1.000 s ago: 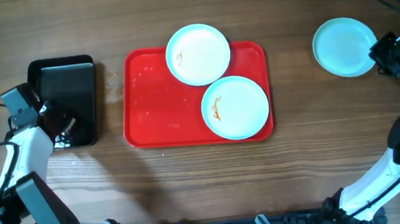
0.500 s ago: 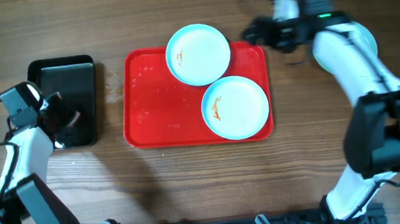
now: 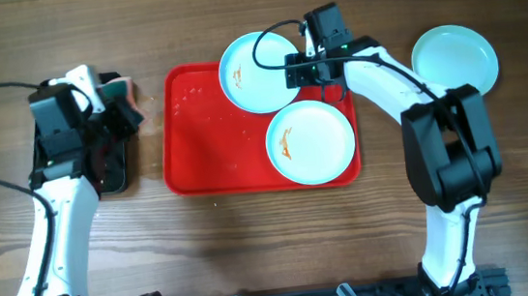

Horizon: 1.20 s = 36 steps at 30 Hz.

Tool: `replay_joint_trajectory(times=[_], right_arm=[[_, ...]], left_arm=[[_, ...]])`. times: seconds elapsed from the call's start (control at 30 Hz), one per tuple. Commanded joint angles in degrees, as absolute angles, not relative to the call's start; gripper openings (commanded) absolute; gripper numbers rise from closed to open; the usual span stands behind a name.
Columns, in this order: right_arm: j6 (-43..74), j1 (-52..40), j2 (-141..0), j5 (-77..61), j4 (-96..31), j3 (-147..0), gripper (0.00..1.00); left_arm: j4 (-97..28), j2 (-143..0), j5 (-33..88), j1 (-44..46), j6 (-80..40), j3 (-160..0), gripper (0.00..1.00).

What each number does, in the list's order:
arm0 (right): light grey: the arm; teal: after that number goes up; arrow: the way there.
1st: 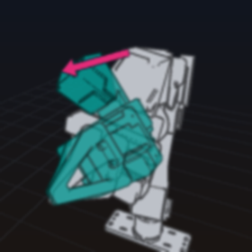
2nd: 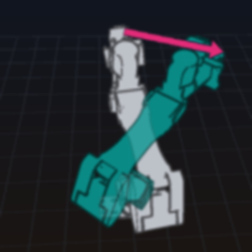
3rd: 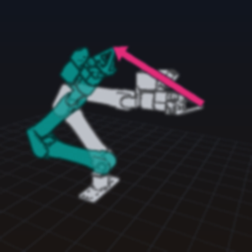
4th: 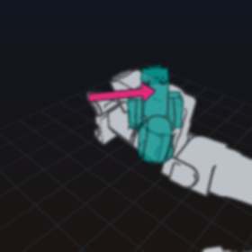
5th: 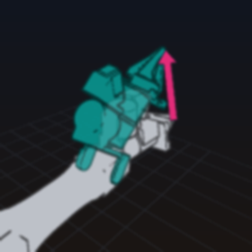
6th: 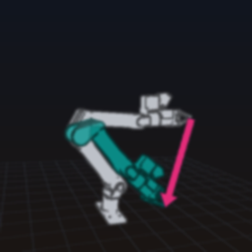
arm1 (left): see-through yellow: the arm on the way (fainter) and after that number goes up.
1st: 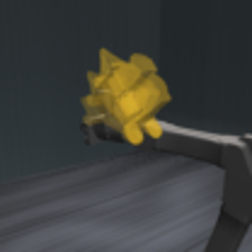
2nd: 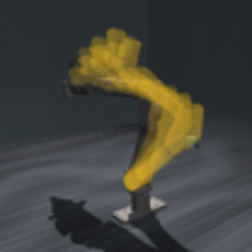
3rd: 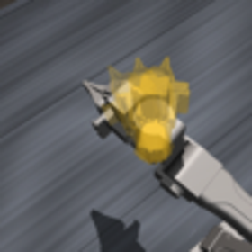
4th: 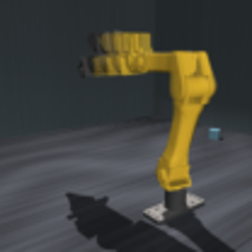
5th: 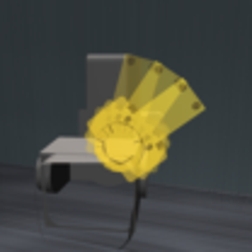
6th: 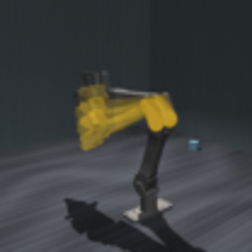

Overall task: Clean dirty plates on tray and stack at the side
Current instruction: 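Move the right gripper to the next plate and grip its rim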

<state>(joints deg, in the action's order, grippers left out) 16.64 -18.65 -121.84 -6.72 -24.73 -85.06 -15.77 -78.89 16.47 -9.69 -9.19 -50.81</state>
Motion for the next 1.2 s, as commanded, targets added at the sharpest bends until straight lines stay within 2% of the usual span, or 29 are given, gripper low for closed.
replay_joint_trajectory(times=[0.0,0.1,0.17,0.2,0.27,0.5,0.53,0.6,0.73,1.17], right_arm=[[16.7,-19.0,-123.2,-10.4,-23.3,-86.0,0.57],[16.8,-19.2,-123.2,-10.4,-22.8,-86.0,0.55],[17.1,-19.2,-123.2,-10.4,-22.6,-86.0,0.42],[18.0,-19.2,-123.2,-10.4,-22.5,-86.0,0.31],[18.6,-19.2,-123.2,-10.4,-22.6,-86.0,0.22],[18.5,-20.8,-123.2,-10.4,-23.1,-85.9,0.26],[18.4,-21.2,-123.2,-10.4,-23.0,-85.9,0.25],[18.5,-22.2,-123.2,-10.4,-22.9,-85.9,0.15],[18.4,-23.9,-123.2,-10.8,-23.1,-85.9,0.04],[17.7,-30.6,-123.2,-18.2,-25.2,-85.9,0.04]], left_arm=[[-16.9,-78.4,17.8,-8.1,-7.9,-51.6,0.04],[-18.5,-78.4,17.8,-8.1,-7.9,-51.6,0.04],[-19.4,-78.4,17.8,-8.1,-7.9,-51.6,0.04],[-19.7,-78.4,17.8,-8.1,-7.9,-51.6,0.04],[-20.3,-78.4,17.8,-8.1,-7.9,-51.6,0.04],[-20.9,-78.4,17.9,-8.1,-7.9,-51.6,0.04],[-20.9,-78.4,18.4,-8.1,-7.9,-51.6,0.04],[-20.9,-78.4,18.9,-8.1,-7.9,-51.6,0.04],[-20.9,-78.4,18.9,-8.1,-7.9,-51.6,0.04],[-20.9,-78.4,21.5,-8.1,-7.9,-51.6,0.04]])
